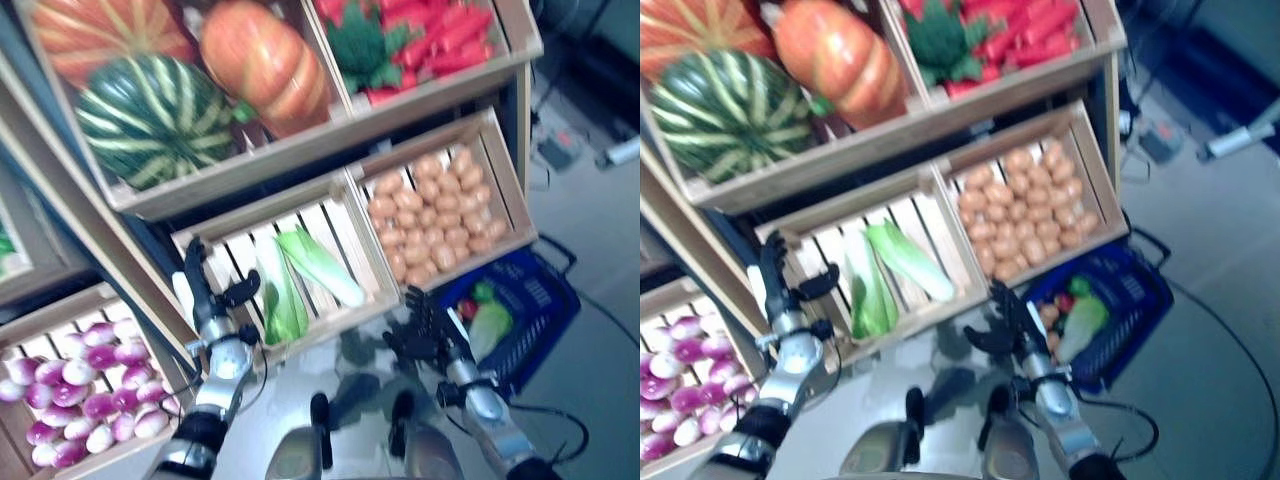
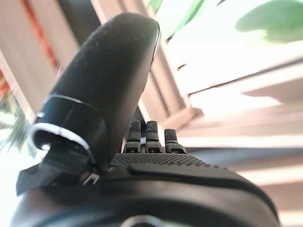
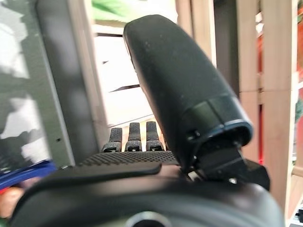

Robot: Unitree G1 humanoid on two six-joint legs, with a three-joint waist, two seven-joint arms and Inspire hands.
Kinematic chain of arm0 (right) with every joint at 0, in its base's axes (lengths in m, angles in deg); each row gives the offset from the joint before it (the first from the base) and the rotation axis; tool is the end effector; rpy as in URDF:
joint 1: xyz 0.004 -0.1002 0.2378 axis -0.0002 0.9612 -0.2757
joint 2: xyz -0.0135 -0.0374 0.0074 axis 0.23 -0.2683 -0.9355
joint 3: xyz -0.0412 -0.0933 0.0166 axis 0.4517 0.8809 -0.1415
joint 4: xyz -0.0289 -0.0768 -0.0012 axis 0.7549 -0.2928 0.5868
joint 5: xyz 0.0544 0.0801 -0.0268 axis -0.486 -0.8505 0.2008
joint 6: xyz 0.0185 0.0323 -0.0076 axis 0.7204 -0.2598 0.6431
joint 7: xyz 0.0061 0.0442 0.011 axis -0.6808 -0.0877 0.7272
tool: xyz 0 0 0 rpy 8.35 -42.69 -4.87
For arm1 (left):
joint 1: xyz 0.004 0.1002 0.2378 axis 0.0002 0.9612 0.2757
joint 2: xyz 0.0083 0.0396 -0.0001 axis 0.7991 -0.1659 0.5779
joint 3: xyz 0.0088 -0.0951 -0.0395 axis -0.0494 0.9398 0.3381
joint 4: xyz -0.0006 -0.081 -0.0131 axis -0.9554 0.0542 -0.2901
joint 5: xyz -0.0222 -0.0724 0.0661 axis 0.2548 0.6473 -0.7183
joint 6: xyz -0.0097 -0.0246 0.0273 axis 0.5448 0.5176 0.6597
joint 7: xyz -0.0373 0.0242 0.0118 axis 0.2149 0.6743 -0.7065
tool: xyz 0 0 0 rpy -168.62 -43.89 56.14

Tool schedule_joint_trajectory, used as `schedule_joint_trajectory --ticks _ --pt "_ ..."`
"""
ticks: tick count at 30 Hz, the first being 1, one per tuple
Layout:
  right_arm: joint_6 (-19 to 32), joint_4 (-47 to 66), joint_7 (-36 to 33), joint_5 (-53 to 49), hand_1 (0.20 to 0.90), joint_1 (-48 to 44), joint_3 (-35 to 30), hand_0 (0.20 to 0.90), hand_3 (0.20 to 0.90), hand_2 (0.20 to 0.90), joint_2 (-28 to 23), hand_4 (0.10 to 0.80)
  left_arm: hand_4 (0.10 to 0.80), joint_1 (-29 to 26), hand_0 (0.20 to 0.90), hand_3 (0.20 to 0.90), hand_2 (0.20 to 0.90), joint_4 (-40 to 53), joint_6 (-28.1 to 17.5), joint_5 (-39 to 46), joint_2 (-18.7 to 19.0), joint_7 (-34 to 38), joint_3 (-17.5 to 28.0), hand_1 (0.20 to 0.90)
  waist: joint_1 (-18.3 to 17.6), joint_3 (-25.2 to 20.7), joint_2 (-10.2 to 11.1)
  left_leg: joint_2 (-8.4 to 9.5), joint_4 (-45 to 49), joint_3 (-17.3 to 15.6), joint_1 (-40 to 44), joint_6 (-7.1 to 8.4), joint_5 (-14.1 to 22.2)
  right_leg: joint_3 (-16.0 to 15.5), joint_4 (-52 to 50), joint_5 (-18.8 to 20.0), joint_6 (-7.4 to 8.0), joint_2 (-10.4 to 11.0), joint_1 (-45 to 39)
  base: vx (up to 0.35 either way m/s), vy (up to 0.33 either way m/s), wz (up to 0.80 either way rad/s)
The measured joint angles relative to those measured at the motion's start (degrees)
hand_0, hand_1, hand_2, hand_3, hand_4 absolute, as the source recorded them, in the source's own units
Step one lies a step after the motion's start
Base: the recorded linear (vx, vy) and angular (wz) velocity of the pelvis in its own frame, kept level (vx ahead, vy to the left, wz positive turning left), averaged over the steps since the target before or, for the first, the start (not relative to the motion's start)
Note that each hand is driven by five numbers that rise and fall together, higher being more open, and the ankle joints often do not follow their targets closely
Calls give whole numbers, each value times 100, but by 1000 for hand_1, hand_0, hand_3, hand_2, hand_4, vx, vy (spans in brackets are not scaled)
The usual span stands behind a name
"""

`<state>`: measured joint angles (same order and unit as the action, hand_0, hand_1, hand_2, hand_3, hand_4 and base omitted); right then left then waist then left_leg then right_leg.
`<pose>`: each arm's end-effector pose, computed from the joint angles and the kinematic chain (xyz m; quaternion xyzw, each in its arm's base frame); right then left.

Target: Put vegetables into the basket

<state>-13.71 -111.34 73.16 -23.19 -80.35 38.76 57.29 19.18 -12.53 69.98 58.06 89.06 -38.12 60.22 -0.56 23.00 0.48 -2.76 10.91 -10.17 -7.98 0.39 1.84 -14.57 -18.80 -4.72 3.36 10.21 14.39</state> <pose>0.1923 -0.1799 -0.0140 -0.0486 0.0660 0.0664 0.9944 0.2542 0.2001 0.0277 0.0951 -0.0377 0.3159 0.9433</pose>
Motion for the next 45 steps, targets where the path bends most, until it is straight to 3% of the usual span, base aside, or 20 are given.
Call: schedule_joint_trajectory --ticks 5,15,30,40,45 --pt "-118 104 0 -183 900 -57 -11 900 900 900 -343 800 800 -408 900 900 900 -94 0 105 267 131 57 900 -208 471 42 -140 1294 -129 -836 6 569 219 -998 -333 -82 93 801 -68 88 -20" --pt "-413 128 -13 -192 900 -415 15 900 900 900 -488 800 800 -1017 900 900 900 -418 88 554 445 164 233 900 -397 603 78 -412 2971 -126 -1831 106 1253 490 -2621 -1005 -287 145 1897 -28 54 -7" --pt "-675 122 -213 -195 900 -783 101 900 900 900 -580 800 800 -1307 900 900 900 -788 463 1011 556 344 351 900 -431 671 88 -603 3533 -63 -2374 237 1404 488 -3235 -1245 -442 60 2460 -20 38 -1" --pt "-1035 122 -383 -425 900 -1186 126 900 900 900 -1016 800 800 -2611 900 900 900 -1676 890 2178 1101 -280 384 900 -500 705 87 -670 4307 39 -3549 192 1542 600 -3796 -1248 -457 70 3568 -22 65 1" --pt "-1108 123 -389 -645 900 -1268 106 900 900 900 -1234 800 800 -2953 900 900 900 -1976 1194 2518 1711 -508 328 900 -641 705 87 -744 4589 48 -4068 173 1592 626 -3961 -1215 -469 25 4056 -11 49 -4"
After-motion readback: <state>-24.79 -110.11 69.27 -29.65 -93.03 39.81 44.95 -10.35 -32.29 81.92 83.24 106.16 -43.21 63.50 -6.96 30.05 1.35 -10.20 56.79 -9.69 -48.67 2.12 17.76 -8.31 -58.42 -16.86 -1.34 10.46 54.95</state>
